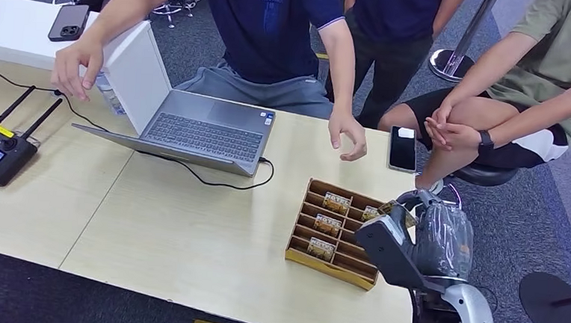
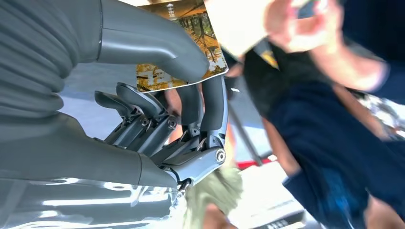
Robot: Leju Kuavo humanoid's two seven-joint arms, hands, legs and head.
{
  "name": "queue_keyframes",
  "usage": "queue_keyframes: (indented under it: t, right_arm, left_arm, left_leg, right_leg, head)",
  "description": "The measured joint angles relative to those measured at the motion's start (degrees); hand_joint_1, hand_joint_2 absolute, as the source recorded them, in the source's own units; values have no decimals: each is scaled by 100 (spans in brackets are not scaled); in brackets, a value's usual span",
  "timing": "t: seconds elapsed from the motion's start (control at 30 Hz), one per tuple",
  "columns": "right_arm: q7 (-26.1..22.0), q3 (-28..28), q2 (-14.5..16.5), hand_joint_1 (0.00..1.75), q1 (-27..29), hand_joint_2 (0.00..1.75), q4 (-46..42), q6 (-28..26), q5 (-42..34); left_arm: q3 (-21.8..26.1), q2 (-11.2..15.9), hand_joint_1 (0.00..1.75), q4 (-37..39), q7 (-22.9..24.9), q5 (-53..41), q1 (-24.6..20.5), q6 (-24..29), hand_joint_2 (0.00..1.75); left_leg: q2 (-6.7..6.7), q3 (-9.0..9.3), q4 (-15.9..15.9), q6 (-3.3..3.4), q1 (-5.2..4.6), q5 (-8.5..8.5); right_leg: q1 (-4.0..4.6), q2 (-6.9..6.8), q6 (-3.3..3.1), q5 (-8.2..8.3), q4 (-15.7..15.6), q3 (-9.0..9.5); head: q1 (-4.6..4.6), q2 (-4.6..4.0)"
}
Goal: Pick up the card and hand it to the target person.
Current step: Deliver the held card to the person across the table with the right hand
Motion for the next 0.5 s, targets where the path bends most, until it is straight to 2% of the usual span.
queue_keyframes:
  t: [0.27,0.5]
  right_arm:
    - [-704,-73,316,175,-431,175,99,-354,-726]
    - [-909,-76,582,175,-732,175,425,-464,-916]
  left_arm:
    - [0,0,0,0,-86,-153,-6,-120,0]
    - [0,0,0,0,-84,-157,-11,-143,0]
  left_leg:
    - [2,1,0,0,0,2]
    - [0,-2,0,2,0,4]
  right_leg:
    - [0,2,-1,2,1,2]
    - [0,-1,-1,2,1,1]
  head:
    - [-1,0]
    - [-1,0]
